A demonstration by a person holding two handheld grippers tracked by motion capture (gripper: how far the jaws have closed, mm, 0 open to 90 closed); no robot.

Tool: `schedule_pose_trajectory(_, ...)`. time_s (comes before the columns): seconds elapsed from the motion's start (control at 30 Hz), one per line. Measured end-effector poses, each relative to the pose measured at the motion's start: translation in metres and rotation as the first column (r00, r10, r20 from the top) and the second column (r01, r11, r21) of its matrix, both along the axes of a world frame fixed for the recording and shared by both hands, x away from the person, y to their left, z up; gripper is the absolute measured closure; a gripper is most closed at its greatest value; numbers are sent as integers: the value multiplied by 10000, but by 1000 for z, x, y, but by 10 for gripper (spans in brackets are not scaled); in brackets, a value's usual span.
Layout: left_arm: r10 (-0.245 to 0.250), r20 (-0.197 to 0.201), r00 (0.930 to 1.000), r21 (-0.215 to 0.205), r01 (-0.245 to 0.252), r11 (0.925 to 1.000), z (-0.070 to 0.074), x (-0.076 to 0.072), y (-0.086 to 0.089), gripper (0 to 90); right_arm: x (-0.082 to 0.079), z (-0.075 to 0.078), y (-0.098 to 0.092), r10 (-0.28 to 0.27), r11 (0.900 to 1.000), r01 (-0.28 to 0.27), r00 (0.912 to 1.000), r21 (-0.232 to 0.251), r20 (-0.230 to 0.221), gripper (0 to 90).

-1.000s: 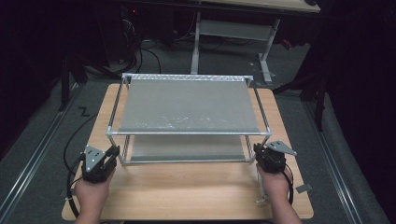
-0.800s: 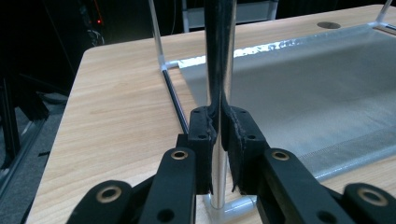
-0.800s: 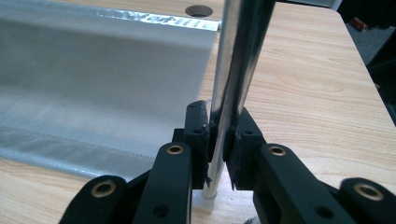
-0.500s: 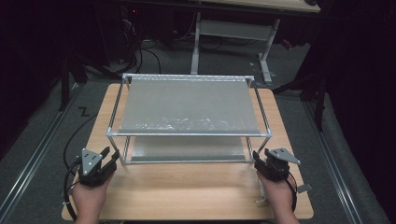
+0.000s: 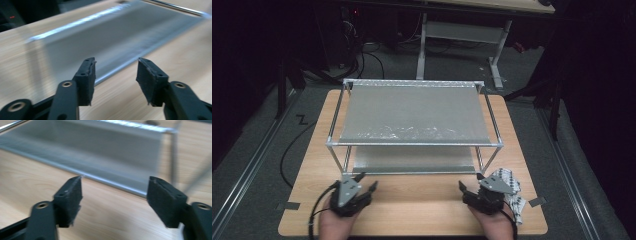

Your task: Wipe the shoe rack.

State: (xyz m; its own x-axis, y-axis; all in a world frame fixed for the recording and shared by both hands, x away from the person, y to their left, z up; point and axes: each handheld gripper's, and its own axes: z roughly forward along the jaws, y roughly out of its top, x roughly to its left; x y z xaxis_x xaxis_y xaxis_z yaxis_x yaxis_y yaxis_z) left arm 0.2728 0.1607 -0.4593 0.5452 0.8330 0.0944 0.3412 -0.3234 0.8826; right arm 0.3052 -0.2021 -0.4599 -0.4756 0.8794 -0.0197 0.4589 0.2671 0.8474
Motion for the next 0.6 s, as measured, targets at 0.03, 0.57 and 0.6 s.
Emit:
schedule_pose_trajectory(0.03, -278, -129, 9995, -90, 277, 9996, -3, 3, -7, 477, 0, -3, 9, -44, 10000, 44, 10000, -19, 13, 253)
schedule_pose_trajectory(0.57, -1950, -780, 9777, 360, 1983, 9795, -12, -4, -21, 389, -17, -23, 38, 589, 9917, -595, 9982, -1136, -88, 143)
schedule_pose_trajectory(0.6, -1957, -818, 9773, 292, 1986, 9796, -13, -3, -22, 381, -18, -23, 37, 562, 9923, -567, 9984, -1104, -83, 141)
